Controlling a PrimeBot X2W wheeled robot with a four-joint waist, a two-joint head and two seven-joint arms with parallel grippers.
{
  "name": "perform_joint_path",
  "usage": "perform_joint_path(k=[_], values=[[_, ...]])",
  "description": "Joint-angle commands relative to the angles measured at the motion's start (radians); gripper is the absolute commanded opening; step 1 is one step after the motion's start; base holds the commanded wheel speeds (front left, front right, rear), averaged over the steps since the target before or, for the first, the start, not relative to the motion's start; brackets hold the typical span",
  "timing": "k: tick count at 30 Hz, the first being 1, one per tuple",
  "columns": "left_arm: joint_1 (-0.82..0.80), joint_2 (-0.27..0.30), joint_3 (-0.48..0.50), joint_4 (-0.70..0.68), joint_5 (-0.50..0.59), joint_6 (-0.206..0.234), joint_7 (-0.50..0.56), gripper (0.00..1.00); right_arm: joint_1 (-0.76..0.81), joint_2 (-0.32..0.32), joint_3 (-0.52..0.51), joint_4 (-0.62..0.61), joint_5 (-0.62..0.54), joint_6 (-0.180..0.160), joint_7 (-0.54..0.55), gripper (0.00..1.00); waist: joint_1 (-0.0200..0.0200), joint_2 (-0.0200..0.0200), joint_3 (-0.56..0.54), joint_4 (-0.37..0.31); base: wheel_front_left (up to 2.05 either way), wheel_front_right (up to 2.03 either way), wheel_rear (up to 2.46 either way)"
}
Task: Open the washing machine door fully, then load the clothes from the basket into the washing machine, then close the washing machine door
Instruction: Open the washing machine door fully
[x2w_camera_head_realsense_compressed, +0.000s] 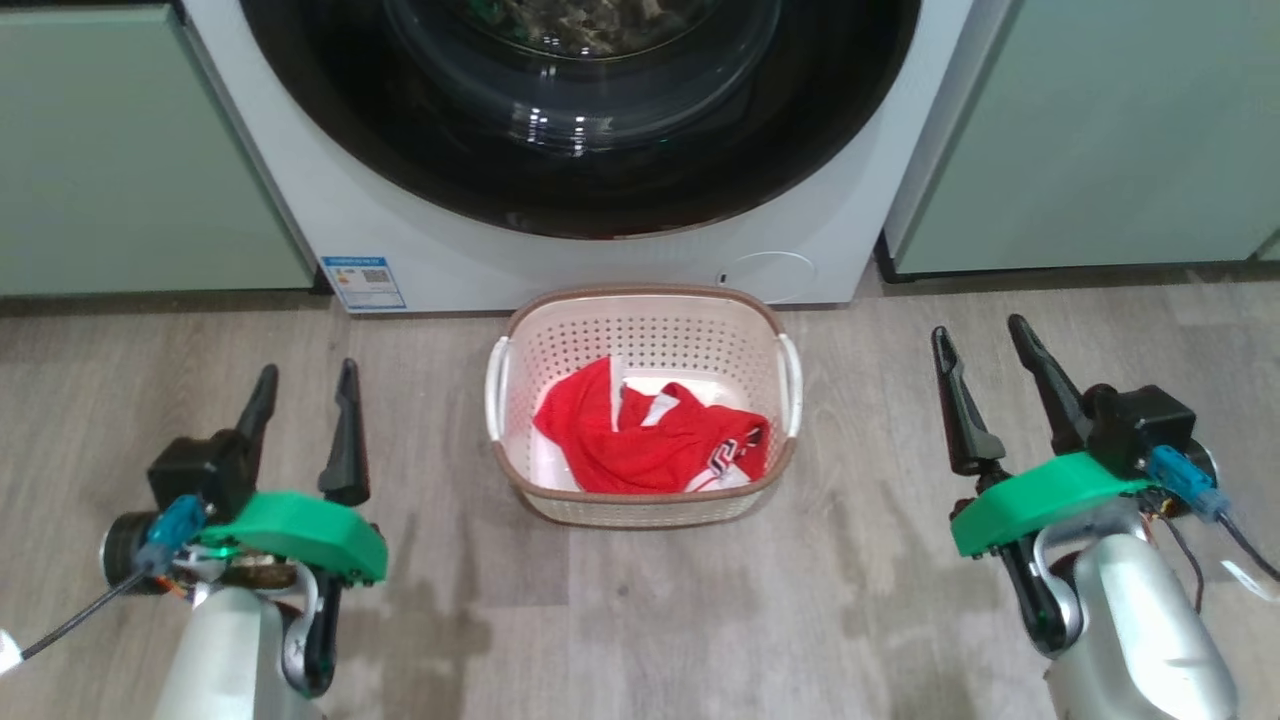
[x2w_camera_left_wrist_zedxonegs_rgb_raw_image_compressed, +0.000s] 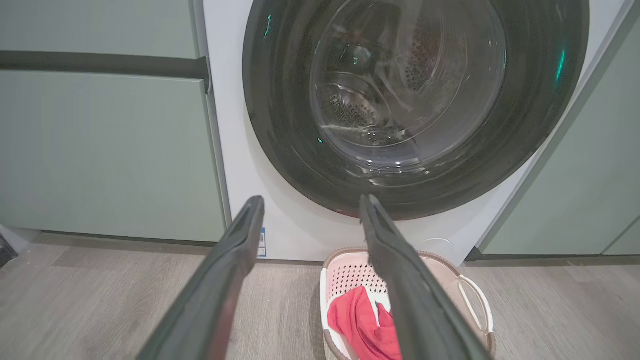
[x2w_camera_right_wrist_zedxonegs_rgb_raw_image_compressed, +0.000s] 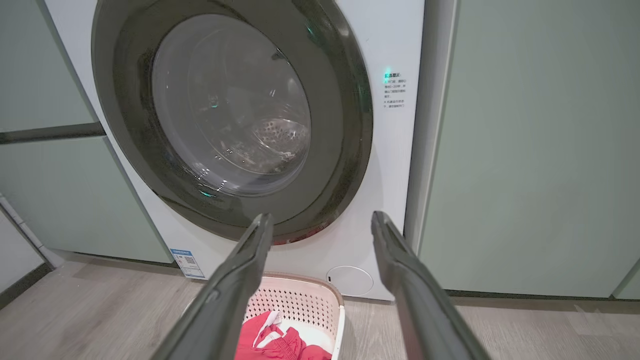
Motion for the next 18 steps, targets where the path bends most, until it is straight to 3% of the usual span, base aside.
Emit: perform_joint_path(k=[1, 18], values=[[-0.049, 0.009, 0.028, -0.041, 0.009, 0.002, -0.013, 1.00, -0.041, -0.001, 0.015, -0.034, 0.001, 0.000, -0.009, 1.00, 0.0000, 0.0000, 0.000, -0.001, 1.23, 1.23, -2.46], [-0.053, 0.009, 0.024, -0.063, 0.007, -0.004, -0.013, 1.00, -0.043, 0.002, 0.004, -0.041, 0.001, 0.000, -0.009, 1.00, 0.0000, 0.0000, 0.011, -0.012, 1.21, 1.21, -2.41]])
